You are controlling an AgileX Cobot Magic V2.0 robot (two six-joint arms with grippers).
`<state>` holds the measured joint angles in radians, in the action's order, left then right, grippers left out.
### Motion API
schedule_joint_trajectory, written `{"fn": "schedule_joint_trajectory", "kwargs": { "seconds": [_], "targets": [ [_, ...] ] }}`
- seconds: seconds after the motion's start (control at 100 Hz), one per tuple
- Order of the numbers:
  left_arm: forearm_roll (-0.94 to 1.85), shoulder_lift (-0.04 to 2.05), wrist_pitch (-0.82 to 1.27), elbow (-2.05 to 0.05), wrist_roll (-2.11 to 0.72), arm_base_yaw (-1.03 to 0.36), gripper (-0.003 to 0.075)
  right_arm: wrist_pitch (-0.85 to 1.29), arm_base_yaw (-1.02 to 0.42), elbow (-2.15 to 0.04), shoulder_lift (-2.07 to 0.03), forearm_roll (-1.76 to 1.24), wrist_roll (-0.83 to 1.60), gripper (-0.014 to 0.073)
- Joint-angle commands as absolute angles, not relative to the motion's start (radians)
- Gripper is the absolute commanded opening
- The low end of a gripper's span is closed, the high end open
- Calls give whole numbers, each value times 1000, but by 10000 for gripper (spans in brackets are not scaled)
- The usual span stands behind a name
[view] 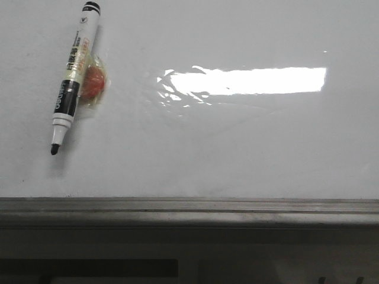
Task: Write number 6 on whiteboard
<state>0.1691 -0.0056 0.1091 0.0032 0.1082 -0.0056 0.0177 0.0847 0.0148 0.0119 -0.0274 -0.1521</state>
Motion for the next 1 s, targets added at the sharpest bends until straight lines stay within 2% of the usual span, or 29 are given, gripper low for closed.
{"fn": "schedule_joint_trajectory", "kwargs": {
  "seconds": [0.0, 0.1, 0.15, 0.18, 0.28, 0.42, 0.54, 0.73, 0.78, 0.83, 0.95, 0.99],
  "targets": [
    [194, -36, 15, 36, 113, -2, -19, -67, 90, 39, 30, -36, -150, -64],
    [171, -36, 34, 29, 110, -2, -19, -34, 90, 39, 30, -29, -147, -64],
    [159, -36, 123, 4, 109, -2, -19, -34, 90, 35, 30, -29, -147, -64],
    [159, -35, 198, -28, 109, -2, -19, -31, 90, 28, 29, -29, -147, -64],
    [179, 5, 256, -132, 103, -18, -19, 31, 90, -17, 12, -29, -147, -64],
    [114, 131, 358, -315, -82, -41, -19, 120, 90, -97, -57, -17, -147, -64],
    [103, 257, 367, -394, -104, -43, -19, 279, 90, -200, -132, -13, -147, -64],
    [174, 353, 362, -403, -102, -52, -13, 328, 90, -264, -173, -10, -147, -64],
    [214, 357, 362, -403, -102, -54, 20, 330, 88, -264, -173, -9, -147, -64],
    [251, 357, 362, -403, -102, -54, 86, 350, 83, -262, -173, -9, -147, -64],
    [287, 357, 303, -403, -102, -54, 351, 371, 79, -262, -173, -9, -147, -64],
    [287, 357, 280, -401, -102, -54, 409, 371, 77, -262, -171, -9, -147, -64]
  ]
}}
